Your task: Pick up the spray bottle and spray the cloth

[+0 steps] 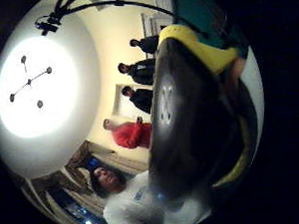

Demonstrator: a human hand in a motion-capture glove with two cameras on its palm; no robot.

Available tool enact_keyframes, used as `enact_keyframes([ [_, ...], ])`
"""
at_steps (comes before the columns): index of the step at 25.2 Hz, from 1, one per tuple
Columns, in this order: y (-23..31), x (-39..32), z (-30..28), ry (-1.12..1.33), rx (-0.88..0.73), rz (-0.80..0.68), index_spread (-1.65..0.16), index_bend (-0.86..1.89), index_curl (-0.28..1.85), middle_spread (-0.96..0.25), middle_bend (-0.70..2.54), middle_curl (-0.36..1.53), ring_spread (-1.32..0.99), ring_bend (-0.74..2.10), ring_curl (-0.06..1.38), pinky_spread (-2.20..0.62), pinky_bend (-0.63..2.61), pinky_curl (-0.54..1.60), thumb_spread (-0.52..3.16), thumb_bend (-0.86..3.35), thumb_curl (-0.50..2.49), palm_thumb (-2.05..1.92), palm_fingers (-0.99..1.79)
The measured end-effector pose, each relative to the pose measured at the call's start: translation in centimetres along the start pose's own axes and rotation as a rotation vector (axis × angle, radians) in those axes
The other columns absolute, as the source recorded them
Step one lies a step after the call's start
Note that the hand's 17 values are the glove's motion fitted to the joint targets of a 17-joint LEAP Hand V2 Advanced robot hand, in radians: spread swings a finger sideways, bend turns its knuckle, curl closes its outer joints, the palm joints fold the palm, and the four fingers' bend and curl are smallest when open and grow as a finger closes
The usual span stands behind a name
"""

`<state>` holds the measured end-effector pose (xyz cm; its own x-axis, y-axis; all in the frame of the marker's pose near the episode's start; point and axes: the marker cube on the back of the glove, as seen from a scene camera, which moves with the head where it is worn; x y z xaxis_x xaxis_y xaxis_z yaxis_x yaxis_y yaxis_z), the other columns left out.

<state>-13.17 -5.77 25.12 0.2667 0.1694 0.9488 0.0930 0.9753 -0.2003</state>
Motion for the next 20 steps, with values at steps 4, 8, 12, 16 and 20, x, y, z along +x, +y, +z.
enact_keyframes([
  [4,0.1,-3.8,0.0,-0.030,0.042,-0.128,-0.28,0.30,0.48,-0.19,0.57,0.53,-0.21,0.69,0.48,-0.22,0.46,0.42,0.73,0.06,0.54,0.87,1.52],
  [8,0.9,-8.7,-1.0,0.006,-0.010,-0.238,-0.26,0.36,0.51,-0.19,0.62,0.55,-0.21,0.72,0.50,-0.26,0.49,0.44,0.65,0.05,0.58,0.91,1.49],
  [12,1.9,-15.1,-2.5,0.045,-0.106,-0.337,-0.25,0.40,0.54,-0.18,0.66,0.57,-0.22,0.75,0.52,-0.28,0.51,0.45,0.60,0.02,0.61,0.92,1.46],
  [16,2.8,-21.1,-2.8,0.114,-0.225,-0.326,-0.24,0.42,0.56,-0.18,0.68,0.58,-0.21,0.77,0.52,-0.30,0.53,0.46,0.56,0.00,0.64,0.94,1.44],
  [20,3.0,-23.7,-1.1,0.186,-0.350,-0.103,-0.23,0.44,0.57,-0.19,0.70,0.59,-0.21,0.78,0.53,-0.30,0.54,0.46,0.52,-0.01,0.67,0.95,1.42],
])
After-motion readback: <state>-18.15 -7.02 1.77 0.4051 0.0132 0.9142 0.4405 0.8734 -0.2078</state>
